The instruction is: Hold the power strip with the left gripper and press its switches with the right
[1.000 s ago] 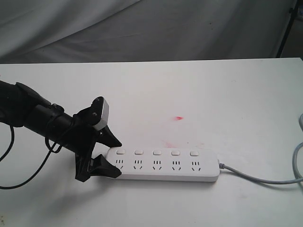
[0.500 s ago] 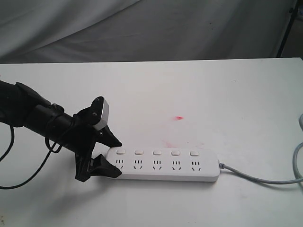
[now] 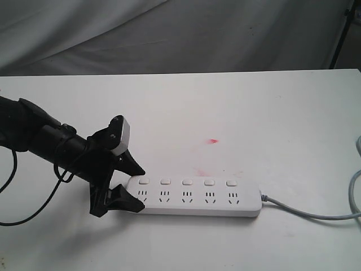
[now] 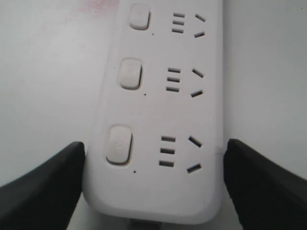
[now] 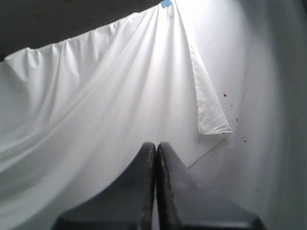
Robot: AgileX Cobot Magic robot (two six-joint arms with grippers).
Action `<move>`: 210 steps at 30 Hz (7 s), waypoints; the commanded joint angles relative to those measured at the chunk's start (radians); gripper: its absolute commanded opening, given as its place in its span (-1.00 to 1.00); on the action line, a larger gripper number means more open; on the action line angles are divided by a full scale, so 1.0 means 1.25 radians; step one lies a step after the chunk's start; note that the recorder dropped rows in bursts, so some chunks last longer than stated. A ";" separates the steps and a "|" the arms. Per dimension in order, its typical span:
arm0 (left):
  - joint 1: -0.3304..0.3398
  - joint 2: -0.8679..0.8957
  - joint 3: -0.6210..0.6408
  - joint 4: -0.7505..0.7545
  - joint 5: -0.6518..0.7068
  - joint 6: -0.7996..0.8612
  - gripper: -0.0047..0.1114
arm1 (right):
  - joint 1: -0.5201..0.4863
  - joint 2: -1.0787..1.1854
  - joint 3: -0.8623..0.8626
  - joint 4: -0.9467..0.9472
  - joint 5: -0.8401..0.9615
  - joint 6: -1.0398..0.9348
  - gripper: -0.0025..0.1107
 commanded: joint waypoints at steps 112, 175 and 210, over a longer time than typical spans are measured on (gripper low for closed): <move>-0.004 0.003 0.001 -0.008 -0.006 0.001 -0.16 | 0.263 1.328 -0.771 0.613 0.685 -1.488 0.88; -0.004 0.003 0.001 -0.008 -0.006 0.001 -0.16 | 0.297 1.429 -0.667 0.870 0.557 -1.718 0.88; -0.004 0.003 0.001 -0.008 -0.006 0.001 -0.16 | 0.293 1.422 -0.667 0.844 0.522 -1.699 0.88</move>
